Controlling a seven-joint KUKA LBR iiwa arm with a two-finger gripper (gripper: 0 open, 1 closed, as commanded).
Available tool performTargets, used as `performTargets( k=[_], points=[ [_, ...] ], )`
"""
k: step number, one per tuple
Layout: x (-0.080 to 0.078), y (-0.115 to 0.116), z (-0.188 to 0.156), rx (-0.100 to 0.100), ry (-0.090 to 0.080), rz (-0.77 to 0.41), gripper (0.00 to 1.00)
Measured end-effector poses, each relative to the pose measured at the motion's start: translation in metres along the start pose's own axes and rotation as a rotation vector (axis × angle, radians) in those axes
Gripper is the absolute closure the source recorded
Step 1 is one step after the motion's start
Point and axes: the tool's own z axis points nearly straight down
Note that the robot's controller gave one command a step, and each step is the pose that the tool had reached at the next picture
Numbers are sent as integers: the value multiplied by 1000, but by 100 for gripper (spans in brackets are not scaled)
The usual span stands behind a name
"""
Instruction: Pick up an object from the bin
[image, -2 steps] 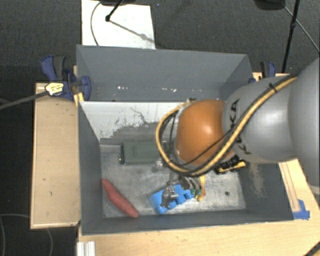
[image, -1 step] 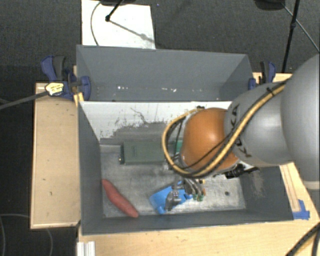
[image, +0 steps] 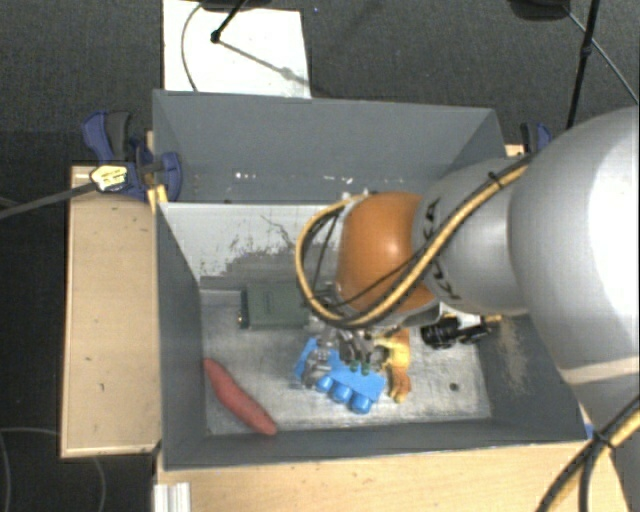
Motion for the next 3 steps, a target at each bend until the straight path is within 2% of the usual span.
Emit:
performTargets(
  k=[1, 2, 3],
  points=[
    [0, 0, 0, 0, 0, 0, 100],
    [10, 2, -34, 5, -5, -7, 100],
    [-15, -8, -73, 5, -5, 30, 100]
  ],
)
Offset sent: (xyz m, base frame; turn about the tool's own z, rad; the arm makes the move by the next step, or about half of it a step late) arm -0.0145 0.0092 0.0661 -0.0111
